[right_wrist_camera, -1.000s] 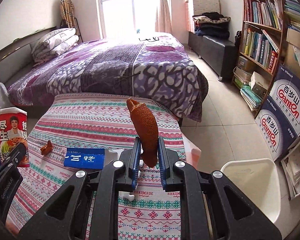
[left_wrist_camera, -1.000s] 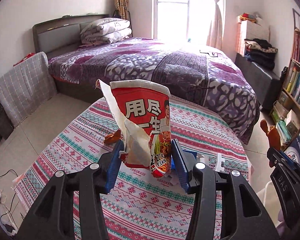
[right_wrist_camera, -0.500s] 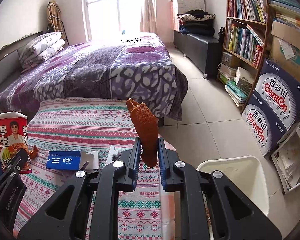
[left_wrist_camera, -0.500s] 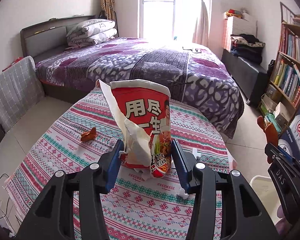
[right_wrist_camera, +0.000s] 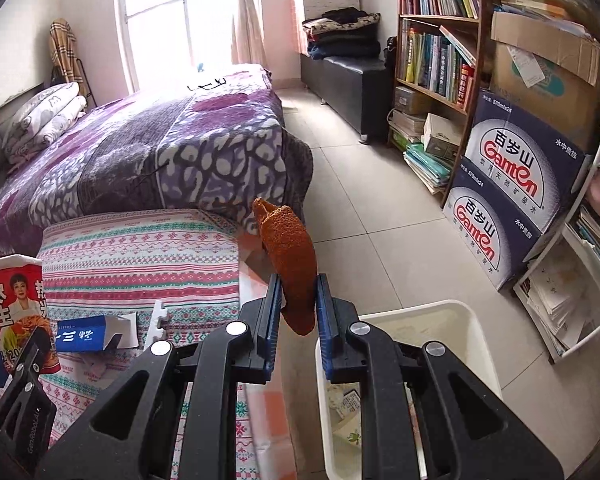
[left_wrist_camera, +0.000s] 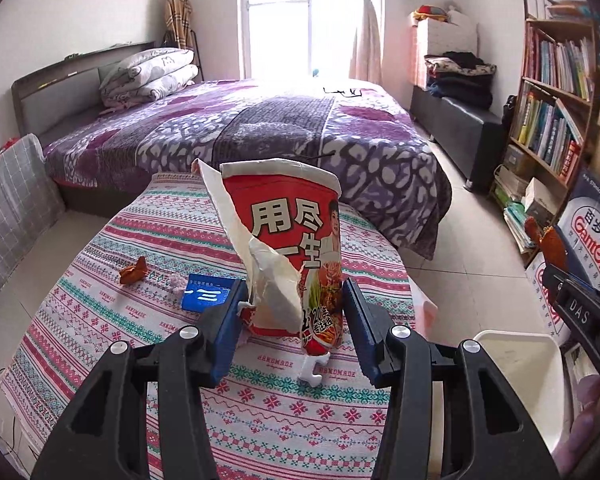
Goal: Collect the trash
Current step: 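Carry the orange snack to the bin and open the right tool while the left carries the red cup, then lower the red noodle cup into the bin and open the left tool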
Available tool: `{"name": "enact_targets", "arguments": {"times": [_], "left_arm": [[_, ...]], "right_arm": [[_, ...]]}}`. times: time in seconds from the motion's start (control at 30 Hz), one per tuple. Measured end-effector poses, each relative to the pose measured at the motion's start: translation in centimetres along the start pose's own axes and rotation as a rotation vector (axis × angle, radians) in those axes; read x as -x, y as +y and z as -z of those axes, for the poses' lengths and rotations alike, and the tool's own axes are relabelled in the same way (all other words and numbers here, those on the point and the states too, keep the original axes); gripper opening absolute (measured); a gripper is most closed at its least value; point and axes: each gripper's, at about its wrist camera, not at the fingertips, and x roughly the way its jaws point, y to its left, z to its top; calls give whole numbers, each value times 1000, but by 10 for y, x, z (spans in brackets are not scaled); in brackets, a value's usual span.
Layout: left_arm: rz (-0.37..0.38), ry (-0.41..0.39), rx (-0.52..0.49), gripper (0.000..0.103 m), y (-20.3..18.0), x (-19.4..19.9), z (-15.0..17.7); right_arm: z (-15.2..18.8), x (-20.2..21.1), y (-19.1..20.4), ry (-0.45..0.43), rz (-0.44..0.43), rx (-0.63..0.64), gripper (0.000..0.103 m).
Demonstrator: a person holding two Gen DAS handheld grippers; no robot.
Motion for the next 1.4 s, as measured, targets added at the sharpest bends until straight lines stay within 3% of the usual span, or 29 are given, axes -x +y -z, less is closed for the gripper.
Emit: {"name": "enact_targets", "arguments": {"times": [0.5,0.57,0.63,0.67,0.7,1.07,1.4], "left_arm": [[75,-2,-122,49,-63,7,18],[87,-1,-138,49,-71,8,21],[98,-1,-153,49,-80,9,23],[104,-1,-160,49,-85,10,24],[110,-2,-168,49,-89,10,25],[177,5,-229,49,-136,16,37],[264,32,-260,49,-182,17,45]], "right_arm": [[-5,-13,-85,86,129,-183,17],[-5,-13,-94,86,146,-197,22],[-6,-10,-101,79,174,-196,50],[-6,-9,-104,69,199,-193,69],[-7,-6,-105,50,226,-187,74],[-11,8,-137,-26,307,-169,83],[-11,10,-183,-13,350,-275,85]]}}
